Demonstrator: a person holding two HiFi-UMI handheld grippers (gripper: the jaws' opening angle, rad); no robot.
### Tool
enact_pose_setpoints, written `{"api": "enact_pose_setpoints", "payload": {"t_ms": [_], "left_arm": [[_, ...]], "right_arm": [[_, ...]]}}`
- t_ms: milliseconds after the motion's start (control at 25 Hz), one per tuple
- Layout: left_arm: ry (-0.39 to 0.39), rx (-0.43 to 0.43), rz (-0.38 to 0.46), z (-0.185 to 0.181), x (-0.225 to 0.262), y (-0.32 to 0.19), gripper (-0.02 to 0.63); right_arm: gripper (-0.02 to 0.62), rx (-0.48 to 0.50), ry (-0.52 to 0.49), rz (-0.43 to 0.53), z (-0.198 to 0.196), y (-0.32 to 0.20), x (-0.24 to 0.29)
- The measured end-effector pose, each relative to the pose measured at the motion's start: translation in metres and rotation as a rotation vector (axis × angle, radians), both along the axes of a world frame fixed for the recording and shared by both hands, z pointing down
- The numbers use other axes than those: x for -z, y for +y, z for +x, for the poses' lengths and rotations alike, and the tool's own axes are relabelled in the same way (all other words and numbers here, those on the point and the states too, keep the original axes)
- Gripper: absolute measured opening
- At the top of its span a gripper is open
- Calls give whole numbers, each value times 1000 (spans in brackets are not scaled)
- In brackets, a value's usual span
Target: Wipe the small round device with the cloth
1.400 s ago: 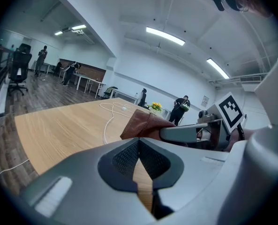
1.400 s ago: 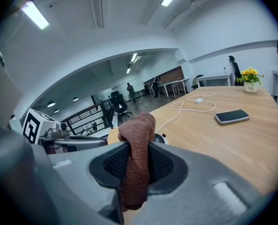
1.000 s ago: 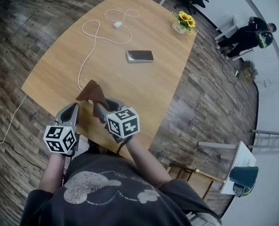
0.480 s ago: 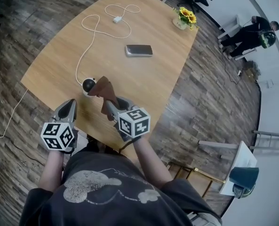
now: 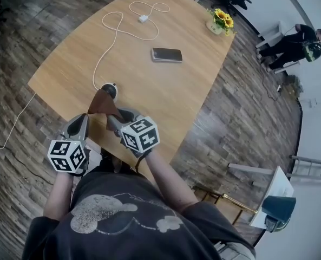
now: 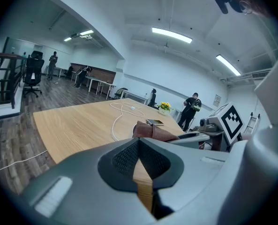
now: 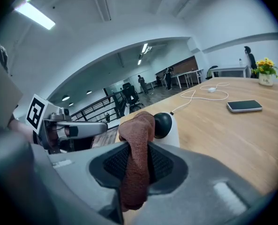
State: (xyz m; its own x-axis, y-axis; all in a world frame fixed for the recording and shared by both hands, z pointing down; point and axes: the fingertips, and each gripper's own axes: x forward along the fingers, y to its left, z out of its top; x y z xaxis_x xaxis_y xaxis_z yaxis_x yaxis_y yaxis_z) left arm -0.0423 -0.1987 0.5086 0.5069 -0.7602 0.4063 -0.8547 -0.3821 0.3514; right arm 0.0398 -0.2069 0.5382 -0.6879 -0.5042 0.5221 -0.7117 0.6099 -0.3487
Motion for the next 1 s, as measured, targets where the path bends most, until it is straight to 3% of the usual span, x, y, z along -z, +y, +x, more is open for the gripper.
{"api": "enact_pose_setpoints", "payload": {"t_ms": [720,1000], "left_arm": [[11,-36,-61,9,-22,8,18],[7,-28,-65,5,-24,9,18]], "right_arm": [[78,-59,8,-244,8,4,-70],[77,-23,21,-209,8,14,-64]]}}
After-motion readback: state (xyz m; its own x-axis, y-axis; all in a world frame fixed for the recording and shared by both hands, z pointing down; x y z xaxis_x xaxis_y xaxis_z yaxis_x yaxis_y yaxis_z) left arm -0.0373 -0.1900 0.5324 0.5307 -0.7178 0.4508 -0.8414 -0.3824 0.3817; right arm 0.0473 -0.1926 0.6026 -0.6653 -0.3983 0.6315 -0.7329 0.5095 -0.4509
